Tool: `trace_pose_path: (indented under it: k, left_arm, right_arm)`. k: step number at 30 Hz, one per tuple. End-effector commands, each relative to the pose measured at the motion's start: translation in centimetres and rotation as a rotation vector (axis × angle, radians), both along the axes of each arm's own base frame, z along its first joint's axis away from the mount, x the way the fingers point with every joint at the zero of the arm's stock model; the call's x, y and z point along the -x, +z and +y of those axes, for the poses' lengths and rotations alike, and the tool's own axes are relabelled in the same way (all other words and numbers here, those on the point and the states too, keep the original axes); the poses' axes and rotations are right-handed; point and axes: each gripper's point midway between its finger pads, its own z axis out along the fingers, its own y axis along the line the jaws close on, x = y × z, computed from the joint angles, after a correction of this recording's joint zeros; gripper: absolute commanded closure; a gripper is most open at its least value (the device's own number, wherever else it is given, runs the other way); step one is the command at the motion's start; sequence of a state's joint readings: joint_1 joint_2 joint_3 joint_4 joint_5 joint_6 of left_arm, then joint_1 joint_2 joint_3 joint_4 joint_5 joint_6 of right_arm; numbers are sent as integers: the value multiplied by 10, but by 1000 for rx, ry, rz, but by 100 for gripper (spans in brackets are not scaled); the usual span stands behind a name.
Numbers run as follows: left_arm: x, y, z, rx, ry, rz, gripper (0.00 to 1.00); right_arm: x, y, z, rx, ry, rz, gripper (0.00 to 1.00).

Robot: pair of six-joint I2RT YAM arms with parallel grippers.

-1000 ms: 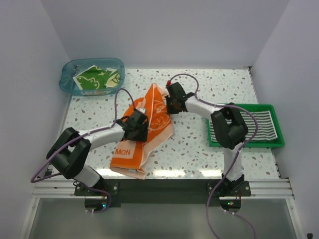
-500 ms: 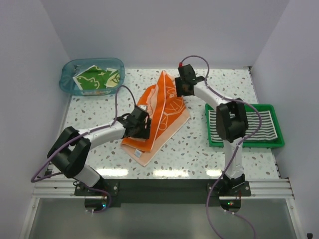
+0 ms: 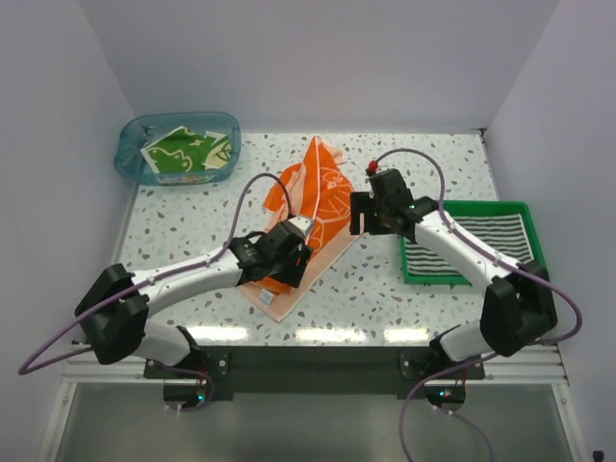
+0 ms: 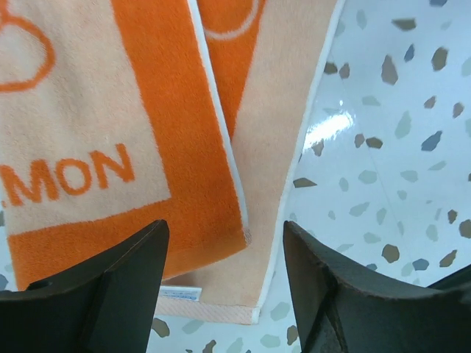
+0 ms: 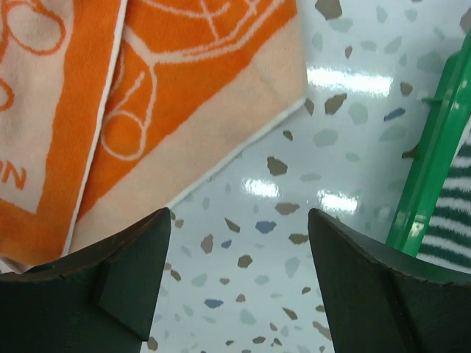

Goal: Fold and stack the towels
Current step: Flatten out the crumpled towel

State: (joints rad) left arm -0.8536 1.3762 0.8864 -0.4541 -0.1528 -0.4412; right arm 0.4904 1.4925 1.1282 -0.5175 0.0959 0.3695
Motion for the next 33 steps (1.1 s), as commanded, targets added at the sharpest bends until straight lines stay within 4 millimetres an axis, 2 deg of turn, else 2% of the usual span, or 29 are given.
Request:
trace_pose_path:
  k: [1,2,3,8,11,17,24,27,30,31,33]
  left_arm:
    - [5,-11,0,-123,-21,-12,34]
    - [10,-13,-5,-140,-35,-17,37]
    - [8,-20,-1,-191,-21,-25,39]
    - [4,-23,-11,-245,-9,-61,47]
    - [2,-25,-12,-271,9,-78,48]
    - [6,-44,-8,-374,9,-71,48]
    - [7,-46,-4,-415,19,-82,51]
    - [5,-44,1,-447,33,-94,59]
    - [3,-41,2,-454,38,-103,72]
    - [2,-41,2,-453,40,-103,79]
    - [2,-38,2,-457,43,-109,86]
  right_arm:
    - [22,0,6,-105,-20,30,21]
    - [27,5,6,-123,-13,21,21]
    - [33,-1,4,-123,-12,36,21]
    - [47,-9,-2,-130,-27,51,21]
    - [49,-10,-3,-133,-27,50,21]
    - [52,-13,-4,-128,-25,54,21]
    - [51,-17,-4,-127,-25,61,21]
    - [53,-18,0,-147,-14,71,21]
    - [53,-18,2,-154,-11,70,21]
    - [53,-18,3,-158,-9,70,21]
    - [53,-17,5,-169,1,72,21]
